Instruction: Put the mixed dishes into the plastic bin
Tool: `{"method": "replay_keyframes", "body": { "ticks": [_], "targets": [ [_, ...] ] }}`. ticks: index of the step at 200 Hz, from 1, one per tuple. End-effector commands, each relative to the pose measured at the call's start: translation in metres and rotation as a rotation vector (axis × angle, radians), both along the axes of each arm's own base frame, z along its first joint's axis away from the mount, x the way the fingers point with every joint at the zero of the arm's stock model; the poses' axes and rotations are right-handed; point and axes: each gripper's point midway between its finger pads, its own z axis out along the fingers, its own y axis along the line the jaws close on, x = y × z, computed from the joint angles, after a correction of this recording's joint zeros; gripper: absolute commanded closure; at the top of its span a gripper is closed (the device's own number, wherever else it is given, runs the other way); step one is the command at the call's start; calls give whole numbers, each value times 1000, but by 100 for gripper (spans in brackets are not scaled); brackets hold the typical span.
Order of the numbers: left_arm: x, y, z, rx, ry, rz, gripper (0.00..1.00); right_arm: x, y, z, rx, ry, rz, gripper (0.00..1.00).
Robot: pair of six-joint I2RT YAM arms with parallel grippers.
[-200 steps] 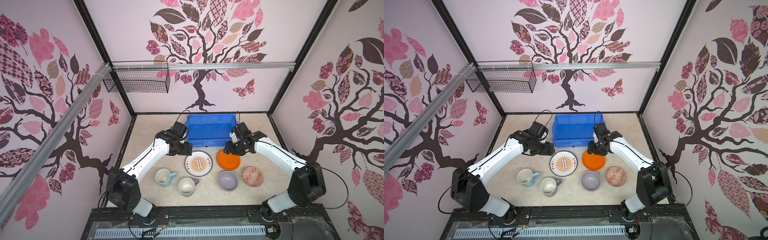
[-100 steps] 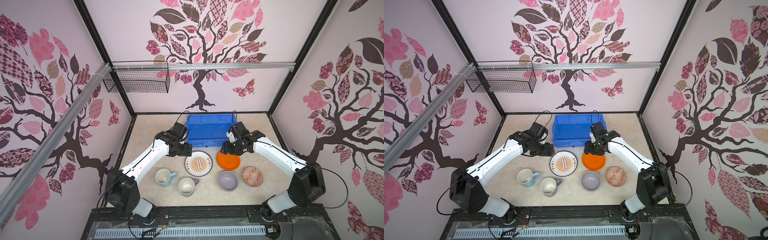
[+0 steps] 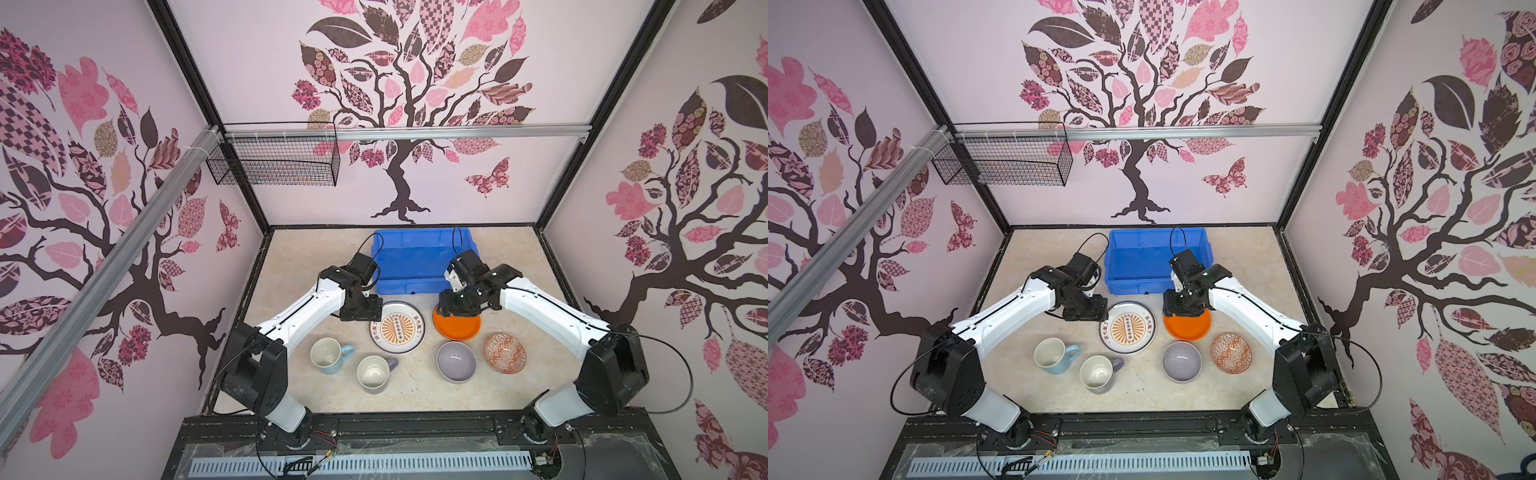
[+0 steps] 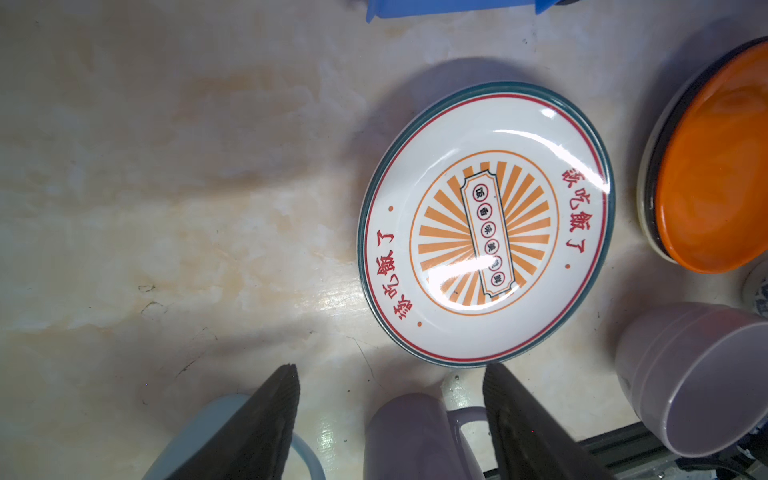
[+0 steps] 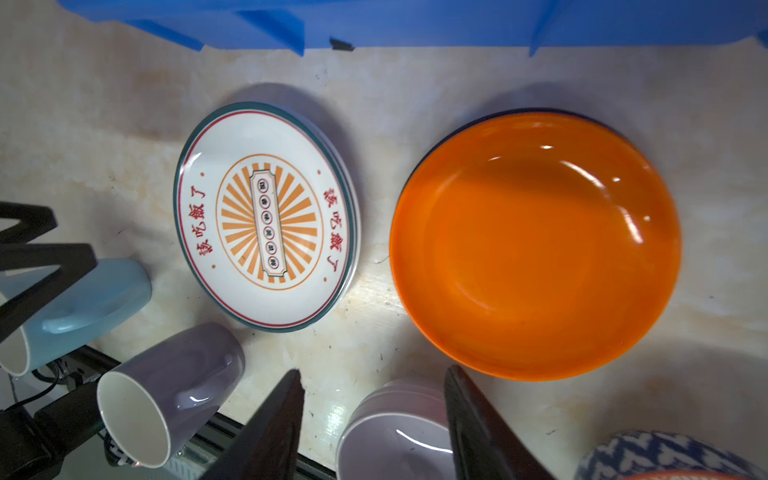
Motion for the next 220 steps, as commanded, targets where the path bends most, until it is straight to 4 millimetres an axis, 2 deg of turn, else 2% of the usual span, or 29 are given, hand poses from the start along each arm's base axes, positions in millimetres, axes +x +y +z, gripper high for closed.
{"method": "replay_keyframes", "body": {
  "ticks": [1, 49, 112, 145, 220],
  "targets": [
    [1, -1, -10, 2, 26, 5, 35, 0, 17, -7, -14, 25, 34, 47],
    [1, 4, -28, 54, 63, 14, 58, 3, 29, -33, -25, 80, 69, 50],
    [4, 6, -45, 85, 88, 11, 59, 6, 30, -55, -58, 116, 79, 49],
    [7, 6, -55, 99, 108, 5, 72, 9, 35, -60, -52, 130, 87, 50],
    [14, 7, -68, 113, 136, 4, 80, 20, 41, -75, -89, 159, 106, 52]
  ]
}}
